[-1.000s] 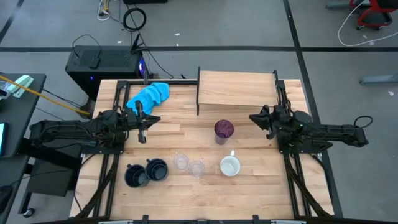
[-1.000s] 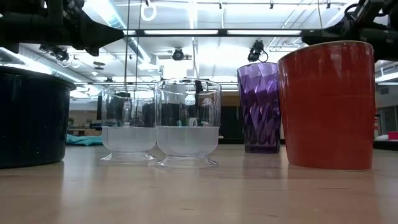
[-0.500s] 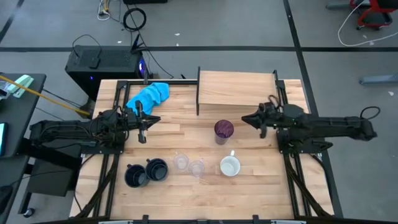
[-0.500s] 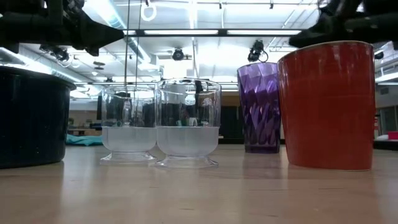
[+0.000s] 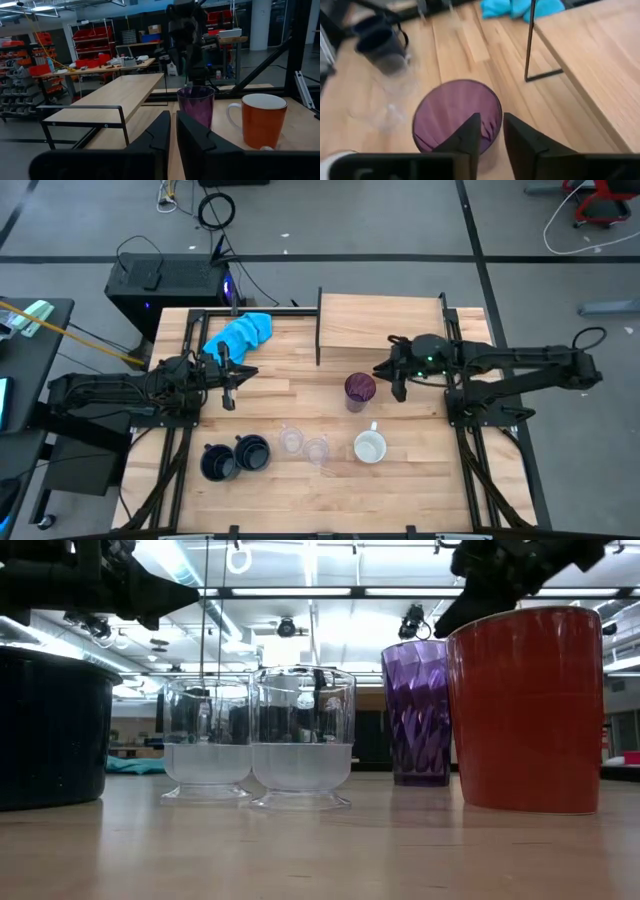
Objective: Stack small to large cups/mugs on shelf
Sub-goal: Put the purple cup on the shelf
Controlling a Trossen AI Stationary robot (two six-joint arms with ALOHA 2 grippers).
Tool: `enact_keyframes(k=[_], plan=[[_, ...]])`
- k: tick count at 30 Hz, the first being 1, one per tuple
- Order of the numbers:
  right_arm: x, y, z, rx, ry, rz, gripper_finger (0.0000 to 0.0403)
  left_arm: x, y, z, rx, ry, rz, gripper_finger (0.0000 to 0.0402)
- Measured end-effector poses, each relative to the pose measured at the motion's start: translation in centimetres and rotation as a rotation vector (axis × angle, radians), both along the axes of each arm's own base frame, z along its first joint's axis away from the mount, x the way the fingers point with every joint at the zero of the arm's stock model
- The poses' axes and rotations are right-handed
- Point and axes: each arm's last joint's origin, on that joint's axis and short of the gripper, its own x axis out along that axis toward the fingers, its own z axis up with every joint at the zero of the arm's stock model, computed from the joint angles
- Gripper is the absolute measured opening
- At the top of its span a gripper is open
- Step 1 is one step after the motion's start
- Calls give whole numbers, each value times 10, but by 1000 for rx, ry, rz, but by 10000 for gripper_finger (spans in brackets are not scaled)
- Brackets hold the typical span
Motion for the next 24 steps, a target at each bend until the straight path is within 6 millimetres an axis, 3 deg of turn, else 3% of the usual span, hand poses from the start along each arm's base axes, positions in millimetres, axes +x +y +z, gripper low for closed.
enact_keyframes(k=[11,24], plan=[[39,-13,25,-57,159,34,162,0,0,0,0,0,0,28],[96,-22,38,-50,391,82,176,0,0,0,0,0,0,39]])
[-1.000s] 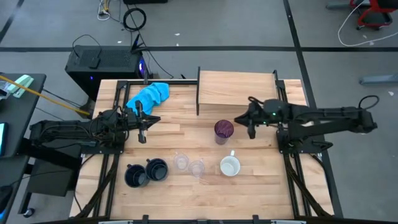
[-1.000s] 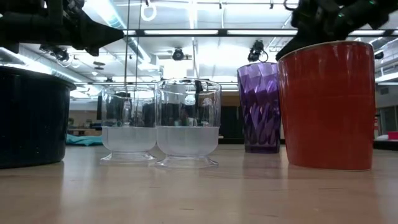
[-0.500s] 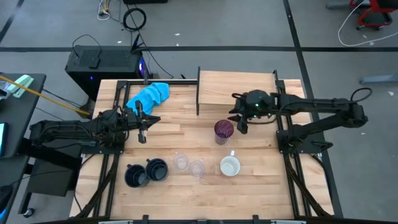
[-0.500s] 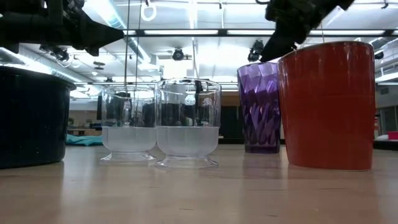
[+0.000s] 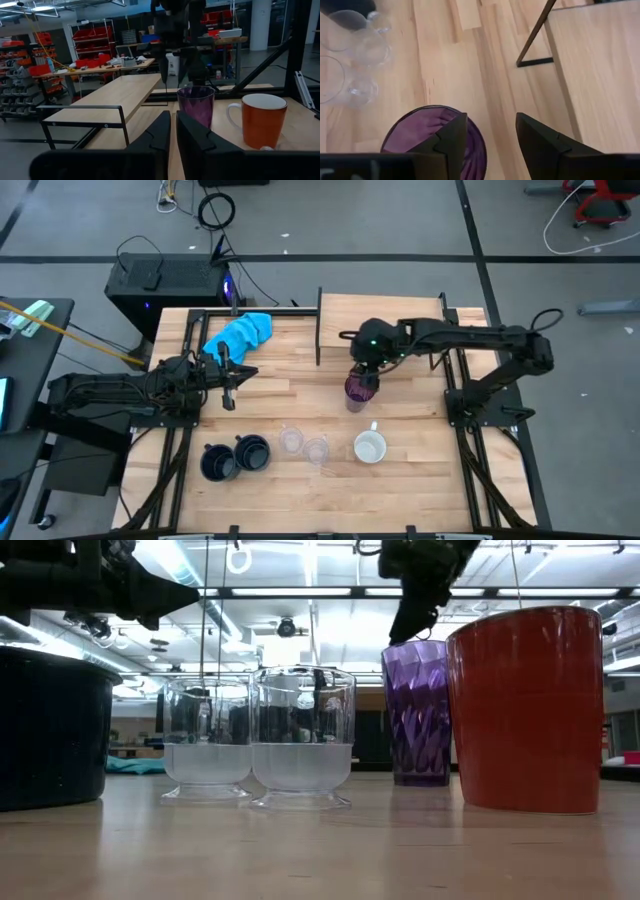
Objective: Stack small to large cups/mugs on shelf
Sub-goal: Put the purple cup on the shelf
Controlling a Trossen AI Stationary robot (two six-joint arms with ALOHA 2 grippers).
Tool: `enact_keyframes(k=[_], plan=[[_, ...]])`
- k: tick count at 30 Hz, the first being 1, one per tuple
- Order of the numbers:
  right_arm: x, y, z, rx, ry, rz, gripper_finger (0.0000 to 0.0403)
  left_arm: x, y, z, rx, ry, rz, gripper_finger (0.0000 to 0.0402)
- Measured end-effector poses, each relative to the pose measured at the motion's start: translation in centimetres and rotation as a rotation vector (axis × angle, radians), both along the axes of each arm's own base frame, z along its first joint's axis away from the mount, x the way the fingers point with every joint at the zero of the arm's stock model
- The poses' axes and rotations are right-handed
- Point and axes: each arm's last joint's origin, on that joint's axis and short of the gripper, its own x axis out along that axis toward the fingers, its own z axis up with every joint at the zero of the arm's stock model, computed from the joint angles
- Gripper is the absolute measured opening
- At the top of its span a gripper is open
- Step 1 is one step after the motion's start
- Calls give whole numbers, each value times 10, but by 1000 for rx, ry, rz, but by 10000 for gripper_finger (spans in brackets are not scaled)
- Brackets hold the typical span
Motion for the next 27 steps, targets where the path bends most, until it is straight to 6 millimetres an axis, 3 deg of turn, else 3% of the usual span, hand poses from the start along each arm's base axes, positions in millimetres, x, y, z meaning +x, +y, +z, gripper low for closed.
enact_keyframes(k=[7,13,27], plan=[[10,10,6,9,-14,23,176,0,0,0,0,0,0,29],[12,11,16,35,-53,-61,174,0,0,0,0,1,0,33],[18,14,11,92,-60,-140,173,0,0,0,0,1,0,33]])
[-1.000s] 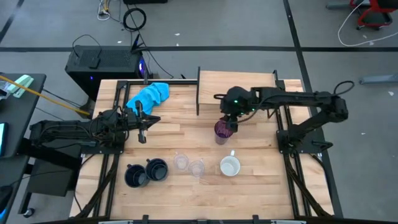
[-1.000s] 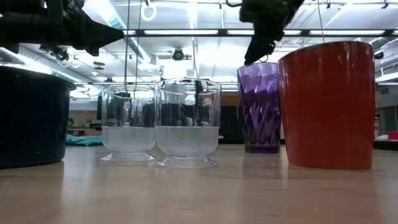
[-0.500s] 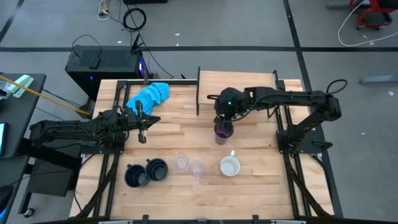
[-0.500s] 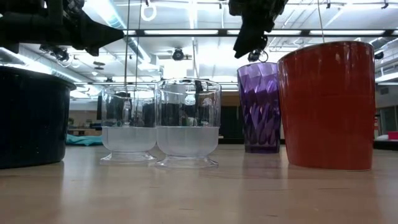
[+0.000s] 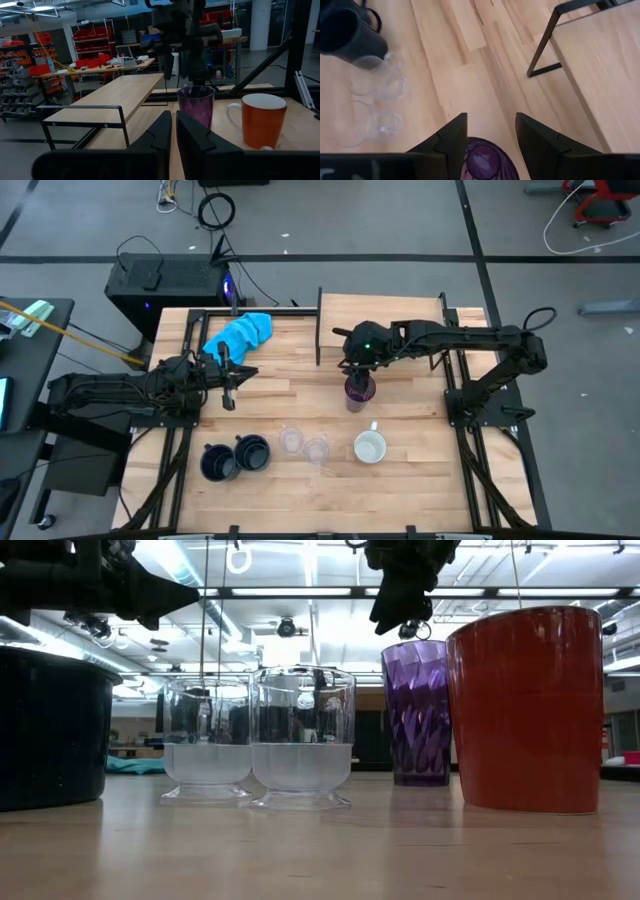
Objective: Stack small to large cups/mugs on shelf
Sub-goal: Put the purple cup on the shelf
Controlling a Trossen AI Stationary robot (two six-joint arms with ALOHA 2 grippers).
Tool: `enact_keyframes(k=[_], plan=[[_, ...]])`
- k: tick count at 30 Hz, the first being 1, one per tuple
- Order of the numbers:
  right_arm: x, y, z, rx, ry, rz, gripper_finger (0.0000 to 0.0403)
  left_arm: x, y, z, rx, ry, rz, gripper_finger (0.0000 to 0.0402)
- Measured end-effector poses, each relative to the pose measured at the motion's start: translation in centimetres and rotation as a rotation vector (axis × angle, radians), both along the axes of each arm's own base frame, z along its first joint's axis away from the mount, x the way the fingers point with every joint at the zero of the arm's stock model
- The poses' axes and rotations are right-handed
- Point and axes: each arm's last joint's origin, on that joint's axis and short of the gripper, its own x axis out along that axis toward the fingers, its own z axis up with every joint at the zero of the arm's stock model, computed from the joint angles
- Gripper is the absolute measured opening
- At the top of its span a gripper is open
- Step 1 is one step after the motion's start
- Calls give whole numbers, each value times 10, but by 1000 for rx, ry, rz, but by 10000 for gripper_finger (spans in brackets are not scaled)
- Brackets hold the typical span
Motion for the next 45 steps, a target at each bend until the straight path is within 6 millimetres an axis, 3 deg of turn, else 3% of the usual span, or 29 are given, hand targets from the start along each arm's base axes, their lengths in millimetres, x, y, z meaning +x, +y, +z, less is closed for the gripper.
enact_keyframes(k=[6,23,36,45], plan=[[8,6,-11,-10,38,42,173,0,0,0,0,0,0,32],[8,9,-12,14,46,17,173,0,0,0,0,-1,0,29],[9,34,-12,25,43,0,173,0,0,0,0,-1,1,39],[10,33,21,-31,5,-25,173,0,0,0,0,0,0,28]])
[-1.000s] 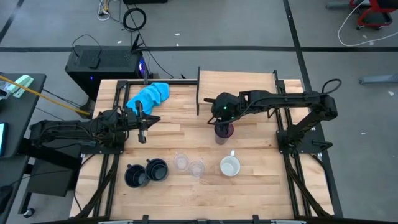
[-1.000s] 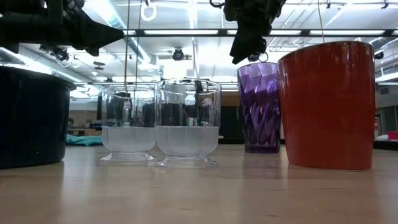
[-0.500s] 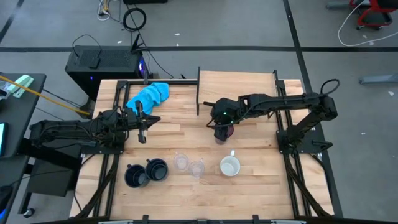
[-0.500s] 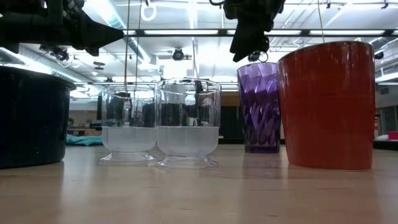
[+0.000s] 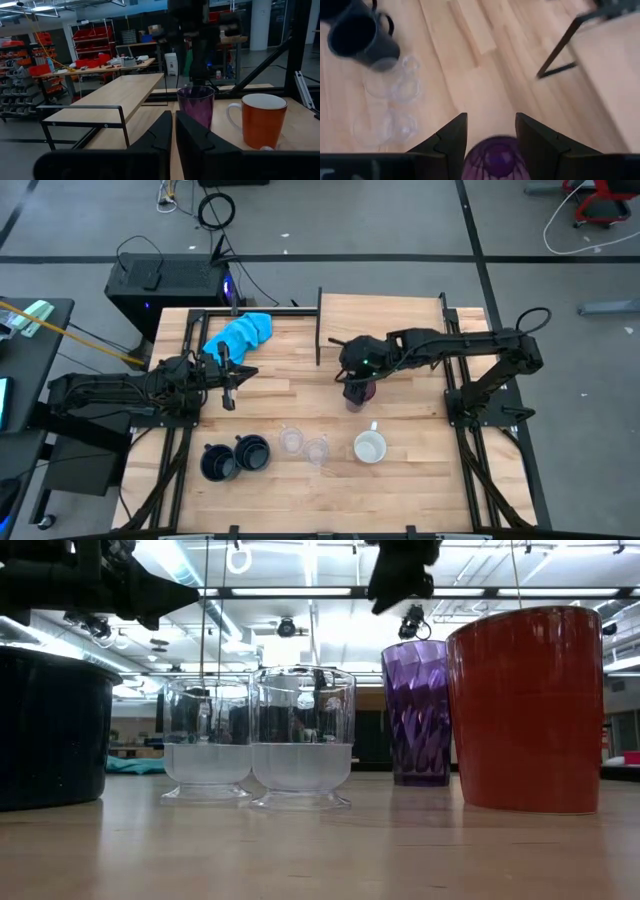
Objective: Stack small to large cups/mugs on shelf
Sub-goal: Put the purple cup on the shelf
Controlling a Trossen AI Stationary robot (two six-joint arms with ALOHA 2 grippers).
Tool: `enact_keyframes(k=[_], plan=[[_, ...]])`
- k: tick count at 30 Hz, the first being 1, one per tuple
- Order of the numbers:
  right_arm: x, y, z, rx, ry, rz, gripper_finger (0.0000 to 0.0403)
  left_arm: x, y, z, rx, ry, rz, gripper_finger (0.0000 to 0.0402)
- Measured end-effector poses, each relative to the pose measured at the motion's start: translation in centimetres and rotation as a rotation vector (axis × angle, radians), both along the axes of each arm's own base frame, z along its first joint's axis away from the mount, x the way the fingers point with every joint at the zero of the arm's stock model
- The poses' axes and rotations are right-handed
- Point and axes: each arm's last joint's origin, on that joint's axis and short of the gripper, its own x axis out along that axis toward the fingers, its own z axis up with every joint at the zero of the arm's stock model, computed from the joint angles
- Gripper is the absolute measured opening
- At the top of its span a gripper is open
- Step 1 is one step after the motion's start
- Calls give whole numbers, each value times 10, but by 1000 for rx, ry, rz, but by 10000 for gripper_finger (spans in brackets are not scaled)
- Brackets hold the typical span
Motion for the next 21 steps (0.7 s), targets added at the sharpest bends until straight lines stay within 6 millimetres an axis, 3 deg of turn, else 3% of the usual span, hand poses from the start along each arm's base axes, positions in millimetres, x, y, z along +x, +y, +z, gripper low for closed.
enact_keyframes(k=[4,10,21], plan=[[4,0,3,-17,-5,1,173,0,0,0,0,0,0,31],[14,7,-17,-17,88,29,173,0,0,0,0,1,0,40],[10,18,-14,-6,83,68,173,0,0,0,0,0,0,29]])
